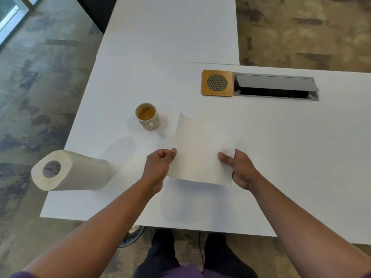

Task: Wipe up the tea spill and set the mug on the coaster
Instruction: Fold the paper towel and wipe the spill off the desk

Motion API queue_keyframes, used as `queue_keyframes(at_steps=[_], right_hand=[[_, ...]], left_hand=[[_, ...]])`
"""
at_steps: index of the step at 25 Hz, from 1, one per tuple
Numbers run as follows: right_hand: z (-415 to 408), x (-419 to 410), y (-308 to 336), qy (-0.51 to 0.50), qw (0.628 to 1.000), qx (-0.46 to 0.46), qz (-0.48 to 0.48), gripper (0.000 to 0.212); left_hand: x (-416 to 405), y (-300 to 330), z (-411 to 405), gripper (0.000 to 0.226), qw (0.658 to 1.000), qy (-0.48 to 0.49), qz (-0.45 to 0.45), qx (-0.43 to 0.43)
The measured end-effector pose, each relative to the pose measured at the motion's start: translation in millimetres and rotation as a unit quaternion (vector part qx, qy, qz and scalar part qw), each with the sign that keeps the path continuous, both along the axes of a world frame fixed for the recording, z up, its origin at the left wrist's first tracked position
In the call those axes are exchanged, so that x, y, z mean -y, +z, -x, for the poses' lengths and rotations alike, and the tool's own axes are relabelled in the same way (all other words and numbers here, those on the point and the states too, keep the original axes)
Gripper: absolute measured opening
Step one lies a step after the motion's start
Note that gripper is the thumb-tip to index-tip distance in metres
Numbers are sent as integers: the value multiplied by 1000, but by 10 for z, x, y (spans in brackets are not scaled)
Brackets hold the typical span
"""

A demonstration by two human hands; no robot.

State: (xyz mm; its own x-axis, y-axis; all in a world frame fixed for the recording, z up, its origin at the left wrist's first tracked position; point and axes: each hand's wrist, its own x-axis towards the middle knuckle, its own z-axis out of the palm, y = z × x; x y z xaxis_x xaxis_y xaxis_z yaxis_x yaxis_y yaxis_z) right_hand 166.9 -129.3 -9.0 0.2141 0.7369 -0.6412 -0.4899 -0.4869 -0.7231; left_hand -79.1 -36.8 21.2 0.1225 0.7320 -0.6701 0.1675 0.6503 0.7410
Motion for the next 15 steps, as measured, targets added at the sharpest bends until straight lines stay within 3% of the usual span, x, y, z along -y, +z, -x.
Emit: queue_keyframes(at_steps=[4, 8, 11, 13, 15], right_hand=[[-77, 95, -86, -20, 998, 48, 20, 27], [-93, 161, -136, -39, 994, 86, 52, 47], [-90, 234, -185, -42, 993, 89, 70, 45], [-70, 276, -189, -55, 991, 87, 89, 43], [-32, 289, -186, -67, 992, 47, 94, 48]], left_hand=[[85, -50, -74, 3, 1000, -14, 17, 16], [156, -50, -124, 28, 995, -81, -22, -47], [224, -51, -147, 31, 987, -128, -80, -57], [265, 11, -181, 34, 982, -152, -103, -40], [282, 113, -246, 24, 982, -152, -108, 15]])
